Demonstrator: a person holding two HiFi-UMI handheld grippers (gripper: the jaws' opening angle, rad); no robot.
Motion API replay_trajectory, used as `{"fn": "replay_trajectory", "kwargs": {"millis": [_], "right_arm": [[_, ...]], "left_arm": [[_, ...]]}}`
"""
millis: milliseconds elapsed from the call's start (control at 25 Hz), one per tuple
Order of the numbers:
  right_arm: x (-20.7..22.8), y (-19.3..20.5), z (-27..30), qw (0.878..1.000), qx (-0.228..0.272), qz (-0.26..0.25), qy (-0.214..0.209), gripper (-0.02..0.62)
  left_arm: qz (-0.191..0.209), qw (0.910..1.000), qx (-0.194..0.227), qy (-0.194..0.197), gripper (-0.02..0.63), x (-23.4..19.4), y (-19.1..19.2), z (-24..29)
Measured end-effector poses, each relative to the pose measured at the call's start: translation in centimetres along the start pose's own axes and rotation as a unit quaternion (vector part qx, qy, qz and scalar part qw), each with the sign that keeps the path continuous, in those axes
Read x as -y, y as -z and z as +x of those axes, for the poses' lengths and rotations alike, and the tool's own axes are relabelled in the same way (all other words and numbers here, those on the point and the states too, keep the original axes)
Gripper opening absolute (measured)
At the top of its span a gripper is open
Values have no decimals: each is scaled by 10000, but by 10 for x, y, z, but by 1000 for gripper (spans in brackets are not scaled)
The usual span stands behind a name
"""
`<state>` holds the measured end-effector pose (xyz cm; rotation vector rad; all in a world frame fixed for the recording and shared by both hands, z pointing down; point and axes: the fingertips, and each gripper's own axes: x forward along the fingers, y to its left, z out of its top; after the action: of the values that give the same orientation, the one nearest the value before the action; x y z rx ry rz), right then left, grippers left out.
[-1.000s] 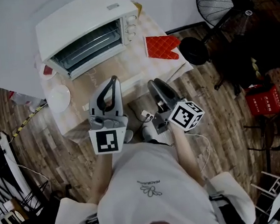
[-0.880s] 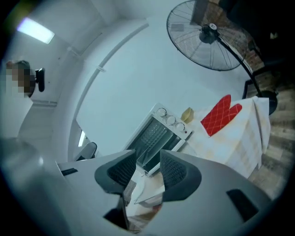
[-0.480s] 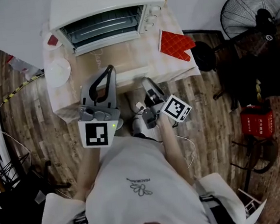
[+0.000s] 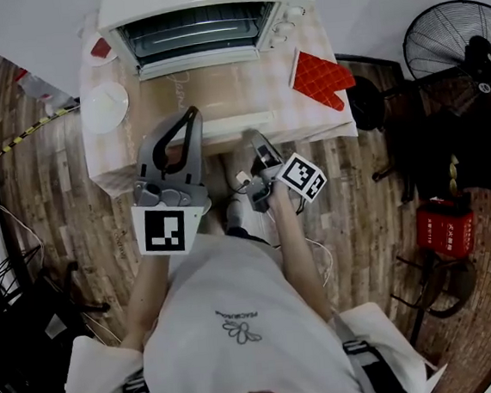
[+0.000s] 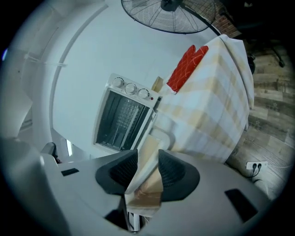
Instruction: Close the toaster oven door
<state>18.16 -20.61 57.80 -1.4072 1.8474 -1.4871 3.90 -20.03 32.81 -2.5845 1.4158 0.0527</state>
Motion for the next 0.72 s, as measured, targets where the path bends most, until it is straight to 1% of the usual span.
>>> {"fn": "replay_trajectory", "kwargs": {"millis": [240, 400, 640, 720], "right_arm": [[17, 6, 14, 9993, -51, 354, 136, 80], [18, 6, 21, 9984, 0, 552, 77, 78], [24, 6, 26, 9964, 88, 837, 71, 69], [23, 4, 26, 9964, 104, 837, 60, 67]], "left_arm": [[59, 9998, -126, -143, 15, -7, 6, -6], [155, 9994, -235, -207, 15, -10, 11, -11], [173, 9988, -338, -304, 15, -17, 16, -17], [193, 9987, -338, -316, 15, -19, 16, -18]]}}
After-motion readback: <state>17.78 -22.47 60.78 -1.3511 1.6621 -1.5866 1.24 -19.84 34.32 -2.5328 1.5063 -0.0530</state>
